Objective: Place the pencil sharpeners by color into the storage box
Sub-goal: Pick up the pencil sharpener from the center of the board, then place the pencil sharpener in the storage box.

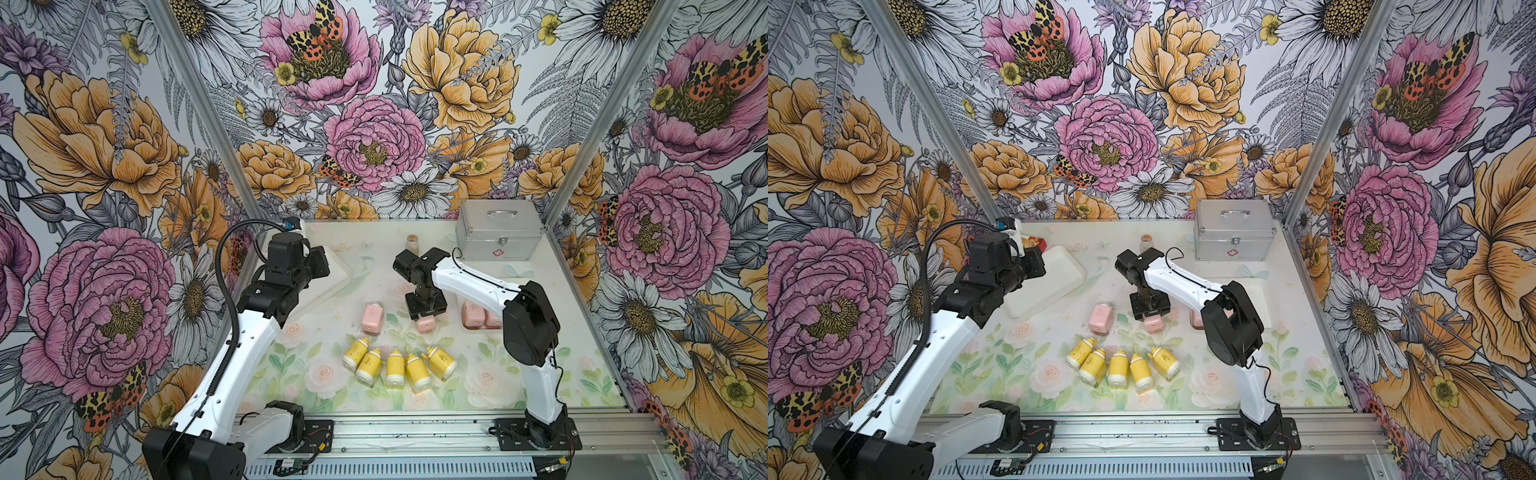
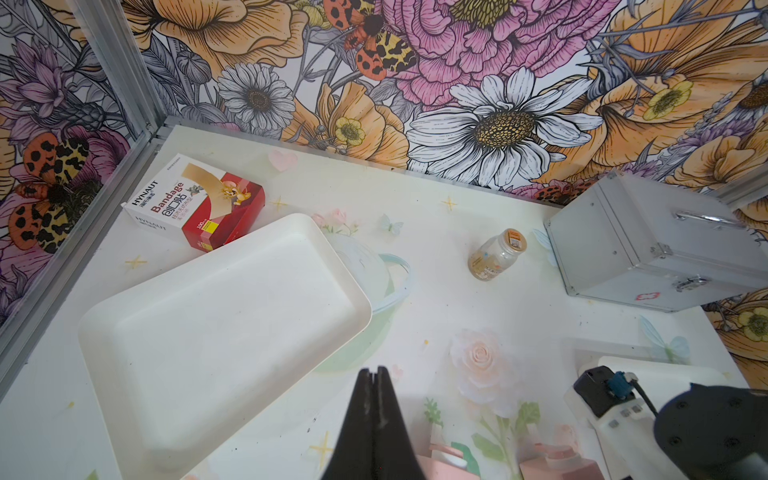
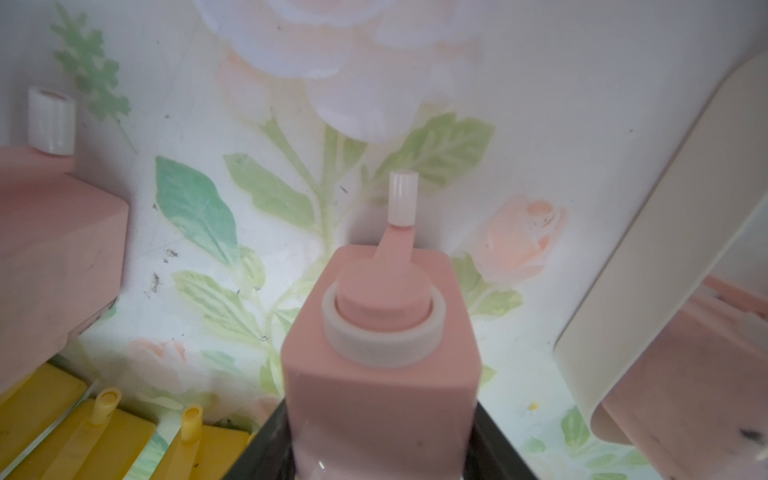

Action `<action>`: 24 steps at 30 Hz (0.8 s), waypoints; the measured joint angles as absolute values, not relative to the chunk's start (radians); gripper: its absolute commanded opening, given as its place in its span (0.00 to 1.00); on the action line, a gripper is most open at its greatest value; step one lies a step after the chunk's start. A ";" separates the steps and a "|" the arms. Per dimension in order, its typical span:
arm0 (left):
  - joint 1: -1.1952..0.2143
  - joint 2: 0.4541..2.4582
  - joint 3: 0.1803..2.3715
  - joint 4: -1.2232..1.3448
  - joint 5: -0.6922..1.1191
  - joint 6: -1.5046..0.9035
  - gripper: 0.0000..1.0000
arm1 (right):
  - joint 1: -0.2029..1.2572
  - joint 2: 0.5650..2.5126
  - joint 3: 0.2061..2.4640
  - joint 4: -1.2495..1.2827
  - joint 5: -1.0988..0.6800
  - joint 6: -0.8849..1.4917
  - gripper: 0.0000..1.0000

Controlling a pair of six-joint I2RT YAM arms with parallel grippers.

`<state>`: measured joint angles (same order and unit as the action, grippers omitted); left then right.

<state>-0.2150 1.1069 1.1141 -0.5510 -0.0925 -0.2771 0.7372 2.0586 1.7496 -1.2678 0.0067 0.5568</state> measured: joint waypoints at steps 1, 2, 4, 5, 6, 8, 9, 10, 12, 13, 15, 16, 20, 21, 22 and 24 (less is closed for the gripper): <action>-0.216 1.107 1.114 -0.551 -0.094 -0.277 0.00 | 0.733 2.057 1.750 -1.268 0.007 0.548 0.44; -0.216 1.107 1.114 -0.551 -0.094 -0.277 0.00 | 0.731 2.056 1.750 -1.268 0.007 0.538 0.44; -0.218 1.107 1.114 -0.551 -0.096 -0.277 0.00 | 0.728 2.051 1.750 -1.268 0.004 0.524 0.44; -0.219 1.107 1.114 -0.551 -0.097 -0.277 0.00 | 0.726 2.049 1.750 -1.269 0.004 0.519 0.44; -0.220 1.107 1.114 -0.551 -0.098 -0.277 0.00 | 0.723 2.044 1.750 -1.271 0.004 0.513 0.45; -0.220 1.107 1.114 -0.551 -0.098 -0.277 0.00 | 0.714 2.031 1.750 -1.275 0.004 0.500 0.44; -0.220 1.107 1.114 -0.551 -0.098 -0.277 0.00 | 0.709 2.023 1.750 -1.276 0.004 0.494 0.44; -0.220 1.107 1.114 -0.551 -0.098 -0.277 0.00 | 0.704 2.014 1.750 -1.278 0.004 0.487 0.45; -0.220 1.107 1.114 -0.551 -0.098 -0.277 0.00 | 0.694 1.993 1.750 -1.285 0.004 0.476 0.45; -0.220 1.107 1.114 -0.551 -0.098 -0.277 0.00 | 0.687 1.981 1.751 -1.292 0.004 0.469 0.44; -0.220 1.107 1.114 -0.551 -0.098 -0.277 0.00 | 0.676 1.961 1.755 -1.307 0.007 0.457 0.45; -0.220 1.107 1.114 -0.551 -0.098 -0.277 0.00 | 0.668 1.950 1.758 -1.318 0.009 0.449 0.45; -0.220 1.107 1.114 -0.551 -0.098 -0.277 0.00 | 0.638 1.906 1.774 -1.359 0.027 0.422 0.45; -0.220 1.107 1.114 -0.551 -0.098 -0.277 0.00 | 0.628 1.894 1.778 -1.371 0.033 0.416 0.45; -0.220 1.107 1.114 -0.551 -0.098 -0.277 0.00 | 0.616 1.880 1.781 -1.382 0.038 0.408 0.44; -0.220 1.107 1.114 -0.551 -0.098 -0.277 0.00 | 0.590 1.853 1.785 -1.403 0.053 0.397 0.45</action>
<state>-0.2195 1.1069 1.1141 -0.5510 -0.0978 -0.2768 0.5900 1.8530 1.7851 -1.4029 0.0528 0.3973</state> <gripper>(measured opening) 0.047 0.569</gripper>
